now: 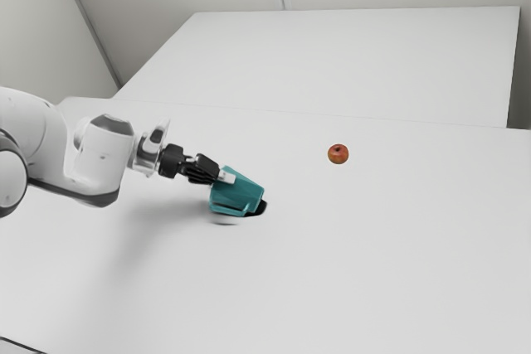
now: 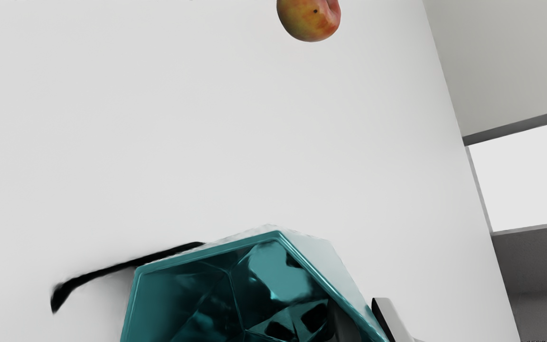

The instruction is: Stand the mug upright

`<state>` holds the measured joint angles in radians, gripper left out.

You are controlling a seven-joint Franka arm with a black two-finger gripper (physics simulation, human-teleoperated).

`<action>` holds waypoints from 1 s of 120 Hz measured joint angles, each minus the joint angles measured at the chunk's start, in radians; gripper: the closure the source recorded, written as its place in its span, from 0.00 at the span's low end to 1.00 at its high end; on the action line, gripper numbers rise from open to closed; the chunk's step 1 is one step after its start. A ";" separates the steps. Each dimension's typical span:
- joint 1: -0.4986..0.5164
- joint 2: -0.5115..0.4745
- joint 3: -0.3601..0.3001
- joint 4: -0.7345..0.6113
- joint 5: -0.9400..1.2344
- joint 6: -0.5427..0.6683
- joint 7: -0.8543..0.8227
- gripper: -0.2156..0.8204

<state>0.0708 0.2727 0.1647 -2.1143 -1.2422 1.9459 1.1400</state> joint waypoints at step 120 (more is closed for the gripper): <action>-0.064 -0.271 -0.132 0.067 0.879 0.065 -0.406 0.97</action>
<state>0.0071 0.0019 0.0328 -2.0469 -0.3628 2.0113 0.7341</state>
